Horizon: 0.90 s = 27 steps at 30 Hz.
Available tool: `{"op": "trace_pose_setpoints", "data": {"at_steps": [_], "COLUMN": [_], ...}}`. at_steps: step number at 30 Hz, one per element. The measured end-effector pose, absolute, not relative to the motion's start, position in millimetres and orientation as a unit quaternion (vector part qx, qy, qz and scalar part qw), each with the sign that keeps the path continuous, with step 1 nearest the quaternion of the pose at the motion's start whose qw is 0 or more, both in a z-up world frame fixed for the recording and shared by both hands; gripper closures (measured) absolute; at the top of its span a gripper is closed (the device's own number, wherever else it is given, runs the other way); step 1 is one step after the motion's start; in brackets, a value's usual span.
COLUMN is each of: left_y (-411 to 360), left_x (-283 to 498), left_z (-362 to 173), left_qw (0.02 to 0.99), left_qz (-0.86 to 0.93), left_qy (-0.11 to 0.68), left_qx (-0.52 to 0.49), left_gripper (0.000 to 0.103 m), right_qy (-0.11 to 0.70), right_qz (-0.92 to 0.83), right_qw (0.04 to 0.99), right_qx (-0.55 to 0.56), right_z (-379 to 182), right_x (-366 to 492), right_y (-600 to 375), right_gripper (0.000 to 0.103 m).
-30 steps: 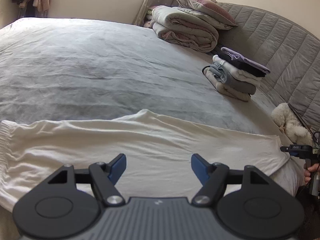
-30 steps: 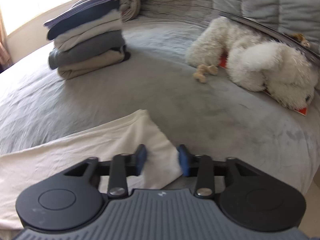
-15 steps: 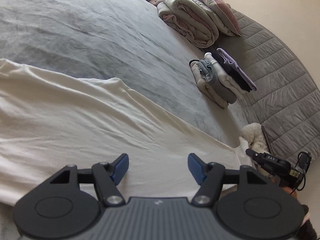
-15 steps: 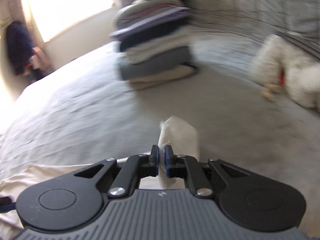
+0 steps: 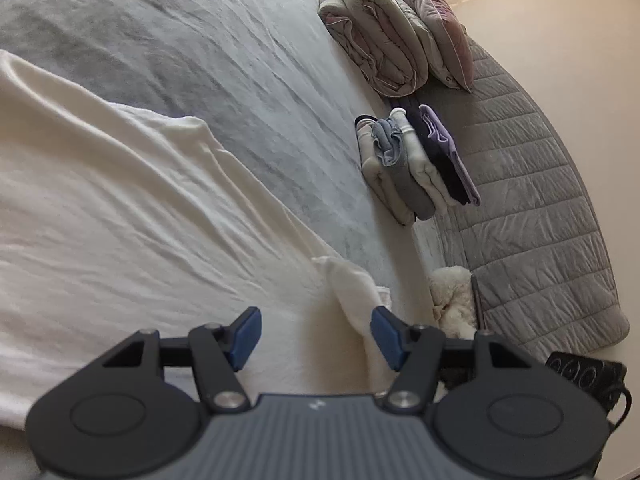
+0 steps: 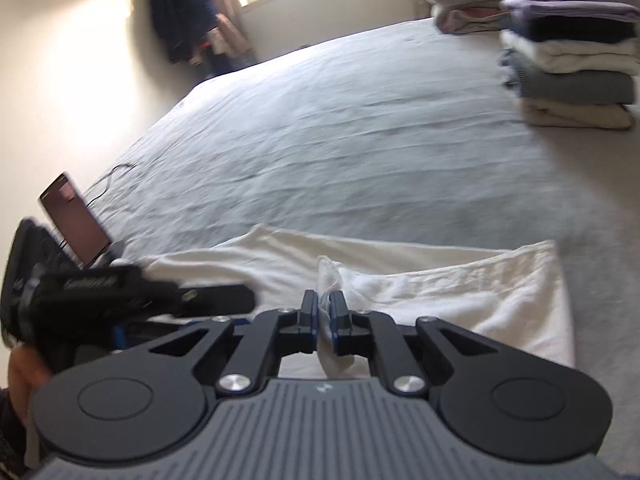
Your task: Fold clothes
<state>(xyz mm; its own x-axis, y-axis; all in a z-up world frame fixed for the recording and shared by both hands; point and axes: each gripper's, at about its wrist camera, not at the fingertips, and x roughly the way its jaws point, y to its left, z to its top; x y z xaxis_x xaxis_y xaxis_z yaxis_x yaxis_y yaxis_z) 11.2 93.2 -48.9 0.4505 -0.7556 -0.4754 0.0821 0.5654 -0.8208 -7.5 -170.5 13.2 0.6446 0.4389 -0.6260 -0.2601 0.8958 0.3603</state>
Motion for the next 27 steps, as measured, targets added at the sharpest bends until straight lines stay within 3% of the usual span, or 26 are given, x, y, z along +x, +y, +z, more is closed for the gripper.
{"op": "trace_pose_setpoints", "data": {"at_steps": [6, 12, 14, 17, 18, 19, 21, 27], "left_y": [89, 81, 77, 77, 77, 78, 79, 79], "left_x": [14, 15, 15, 14, 14, 13, 12, 10], "left_z": [-50, -53, -54, -57, -57, -56, -55, -54], "left_qw": [0.782, 0.798, 0.806, 0.809, 0.810, 0.809, 0.810, 0.810], "left_qz": [-0.242, -0.218, -0.208, -0.206, -0.207, -0.208, -0.211, -0.216], "left_qy": [0.441, 0.452, 0.455, 0.464, 0.466, 0.467, 0.467, 0.473], "left_qx": [-0.369, -0.335, -0.317, -0.295, -0.291, -0.289, -0.284, -0.271], "left_gripper": [0.048, 0.071, 0.086, 0.096, 0.097, 0.096, 0.096, 0.096], "right_qy": [0.382, 0.383, 0.379, 0.369, 0.367, 0.363, 0.352, 0.333], "right_qz": [0.230, 0.224, 0.219, 0.205, 0.203, 0.205, 0.211, 0.210], "right_qw": [0.885, 0.889, 0.894, 0.904, 0.906, 0.908, 0.911, 0.919], "right_qx": [0.133, 0.111, 0.097, 0.061, 0.052, 0.049, 0.046, 0.020], "right_z": [4, -11, -17, -25, -28, -29, -31, -33], "right_x": [-14, -22, -26, -34, -37, -40, -47, -57], "right_y": [-145, -130, -126, -119, -118, -117, -116, -111], "right_gripper": [0.094, 0.093, 0.089, 0.086, 0.082, 0.070, 0.058, 0.058]}}
